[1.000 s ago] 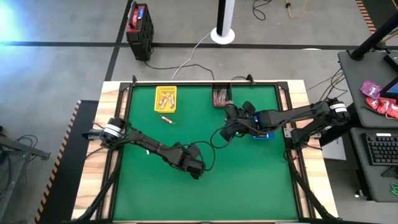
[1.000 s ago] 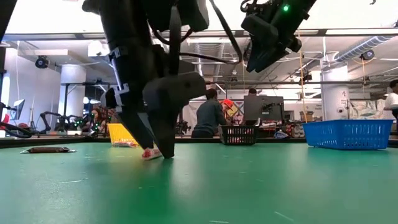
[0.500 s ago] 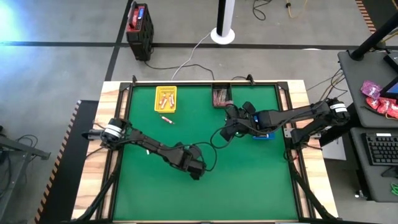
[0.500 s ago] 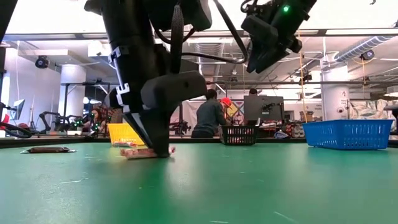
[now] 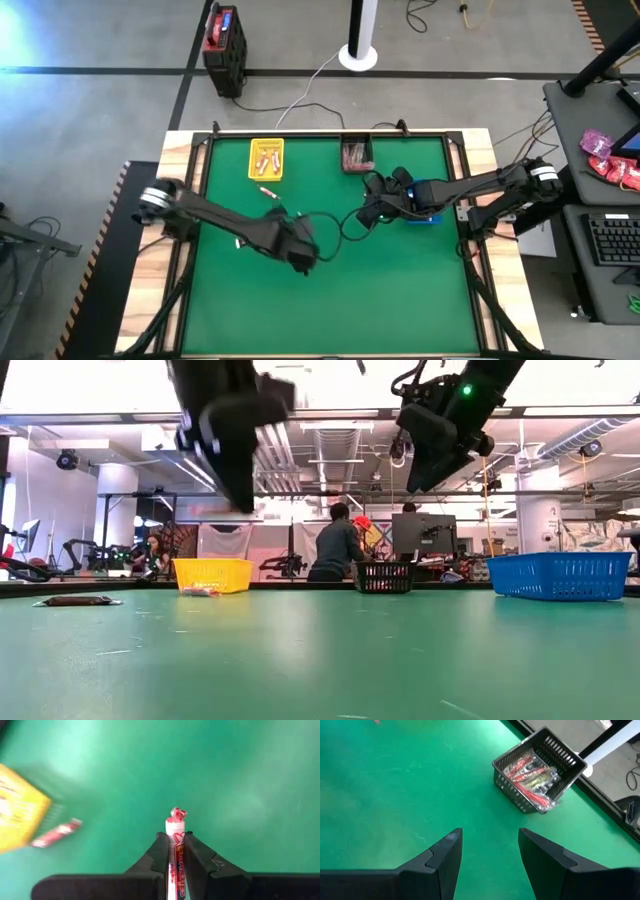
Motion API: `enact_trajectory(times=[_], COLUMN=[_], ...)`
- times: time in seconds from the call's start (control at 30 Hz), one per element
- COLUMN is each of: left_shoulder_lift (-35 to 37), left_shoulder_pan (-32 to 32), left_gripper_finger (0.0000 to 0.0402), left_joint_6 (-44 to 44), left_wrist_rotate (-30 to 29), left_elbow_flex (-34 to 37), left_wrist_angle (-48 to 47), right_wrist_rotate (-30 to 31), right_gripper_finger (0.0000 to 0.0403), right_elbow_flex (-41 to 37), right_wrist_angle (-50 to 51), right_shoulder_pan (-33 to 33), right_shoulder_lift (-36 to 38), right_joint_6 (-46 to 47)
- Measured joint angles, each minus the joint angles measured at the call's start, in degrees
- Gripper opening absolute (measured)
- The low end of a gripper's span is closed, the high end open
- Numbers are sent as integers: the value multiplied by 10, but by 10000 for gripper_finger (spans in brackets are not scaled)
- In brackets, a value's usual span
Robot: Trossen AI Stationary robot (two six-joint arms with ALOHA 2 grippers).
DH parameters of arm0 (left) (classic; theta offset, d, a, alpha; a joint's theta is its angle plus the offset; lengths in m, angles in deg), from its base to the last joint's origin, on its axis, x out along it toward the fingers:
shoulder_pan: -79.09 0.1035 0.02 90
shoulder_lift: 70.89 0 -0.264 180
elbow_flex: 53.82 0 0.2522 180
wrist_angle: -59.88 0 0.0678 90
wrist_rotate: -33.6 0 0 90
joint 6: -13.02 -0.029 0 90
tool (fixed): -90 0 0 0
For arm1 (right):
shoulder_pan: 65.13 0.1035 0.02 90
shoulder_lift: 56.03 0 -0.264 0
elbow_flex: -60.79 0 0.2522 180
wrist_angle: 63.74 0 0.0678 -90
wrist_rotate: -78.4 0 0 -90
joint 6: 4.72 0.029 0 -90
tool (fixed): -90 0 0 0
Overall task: Sort candy by brand, put in halloween buckets
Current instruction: Put the pink candy into the yellow basket
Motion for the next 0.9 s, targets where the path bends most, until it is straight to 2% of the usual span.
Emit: enact_trajectory(times=[0.2,0.43,0.57,0.77,0.9], left_shoulder_lift=[154,285,316,309,280], left_shoulder_pan=[56,214,326,463,513], left_gripper_finger=[12,12,12,16,18], left_joint_6=[-61,-153,-222,-304,-318], left_wrist_rotate=[-51,-57,24,151,178], left_elbow_flex=[62,154,208,268,274], left_wrist_angle=[11,67,132,241,247], right_wrist_rotate=[0,0,0,1,1], right_gripper_finger=[187,187,187,187,187], right_elbow_flex=[-1,-1,-1,-1,-1], right_wrist_angle=[-20,-58,-61,-62,-62], right_shoulder_pan=[0,0,0,0,0], right_shoulder_lift=[0,0,0,0,0], right_joint_6=[-5,-19,-21,-20,-17])
